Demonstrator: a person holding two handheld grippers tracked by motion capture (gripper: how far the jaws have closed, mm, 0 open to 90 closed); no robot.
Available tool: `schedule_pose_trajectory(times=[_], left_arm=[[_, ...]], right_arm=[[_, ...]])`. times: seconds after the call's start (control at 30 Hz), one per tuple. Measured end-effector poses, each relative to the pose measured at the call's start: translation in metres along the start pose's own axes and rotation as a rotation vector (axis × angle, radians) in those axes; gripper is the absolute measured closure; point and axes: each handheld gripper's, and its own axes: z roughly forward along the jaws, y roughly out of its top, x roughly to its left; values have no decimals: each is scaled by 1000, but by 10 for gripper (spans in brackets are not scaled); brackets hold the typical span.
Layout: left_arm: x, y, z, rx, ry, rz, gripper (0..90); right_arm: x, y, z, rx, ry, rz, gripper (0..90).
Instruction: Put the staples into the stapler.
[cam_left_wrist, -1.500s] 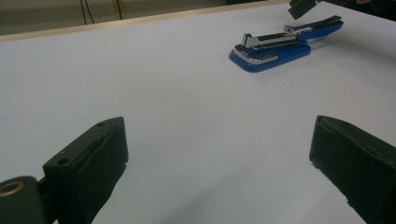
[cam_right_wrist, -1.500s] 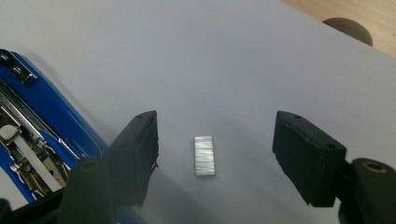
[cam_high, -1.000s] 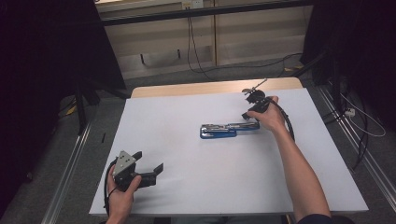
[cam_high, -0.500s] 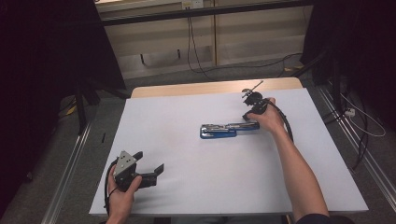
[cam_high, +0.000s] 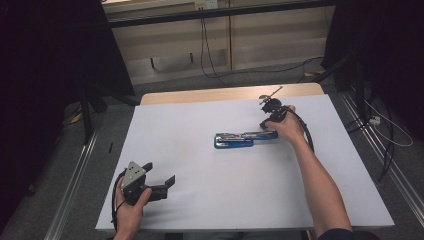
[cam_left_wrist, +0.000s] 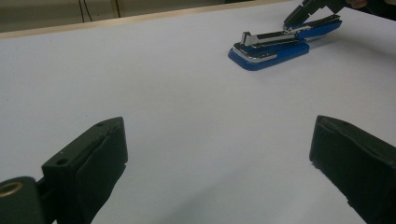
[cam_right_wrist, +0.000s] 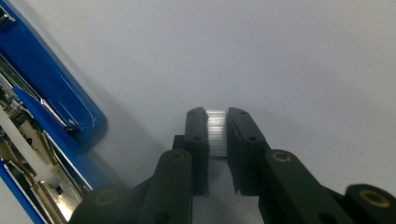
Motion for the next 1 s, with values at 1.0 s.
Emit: schedule_pose_trajectory(times=[1.0], left_arm=[[-1,0,2,18,-7,13,44]], right_arm=[[0,-1,-21,-121,0,11,793]])
